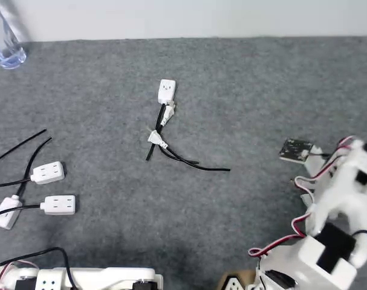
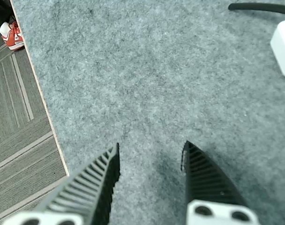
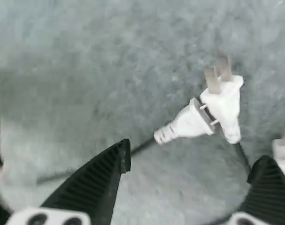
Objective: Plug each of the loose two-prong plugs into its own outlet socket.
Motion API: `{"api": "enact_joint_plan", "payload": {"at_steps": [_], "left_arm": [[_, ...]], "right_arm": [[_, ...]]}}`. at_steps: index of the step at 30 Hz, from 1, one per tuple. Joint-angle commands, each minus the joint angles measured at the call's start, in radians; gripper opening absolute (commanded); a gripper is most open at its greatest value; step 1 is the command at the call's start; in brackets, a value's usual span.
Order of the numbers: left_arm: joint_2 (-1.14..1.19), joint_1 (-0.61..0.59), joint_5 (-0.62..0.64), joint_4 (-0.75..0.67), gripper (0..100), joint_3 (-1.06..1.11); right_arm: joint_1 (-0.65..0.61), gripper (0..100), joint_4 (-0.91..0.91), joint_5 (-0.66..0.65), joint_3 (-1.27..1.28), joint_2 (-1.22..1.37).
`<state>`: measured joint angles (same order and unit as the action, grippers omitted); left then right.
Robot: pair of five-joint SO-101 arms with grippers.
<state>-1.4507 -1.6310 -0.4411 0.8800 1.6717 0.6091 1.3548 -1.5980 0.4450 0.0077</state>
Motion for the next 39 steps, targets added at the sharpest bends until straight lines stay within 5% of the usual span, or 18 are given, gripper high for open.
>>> {"api": "enact_joint_plan", "payload": {"at_steps": [1, 4, 11, 21, 29, 39], "left_arm": [[-0.008, 0.005, -0.005, -0.006, 20, -0.007], [-0.008, 0.005, -0.005, -0.006, 20, -0.007], [-0.008, 0.005, -0.005, -0.006, 20, -0.007], [-0.008, 0.005, -0.005, -0.006, 20, -0.007], [-0.008, 0.005, -0.005, -0.006, 20, -0.007], [-0.008, 0.005, -0.005, -0.006, 20, -0.007]], "right_arm": [[-0.01, 27.0, -0.186, 0.109, 0.114, -0.044], [-0.013, 16.8, -0.272, 0.118, 0.193, -0.044], [-0.01, 17.5, -0.326, 0.12, 0.239, -0.035], [0.035, 1.2, -0.542, 0.098, 0.249, -0.021], [0.065, 0.9, -0.817, 0.058, 0.21, 0.073], [0.101, 0.9, -0.837, 0.141, 0.115, 0.065]]}}
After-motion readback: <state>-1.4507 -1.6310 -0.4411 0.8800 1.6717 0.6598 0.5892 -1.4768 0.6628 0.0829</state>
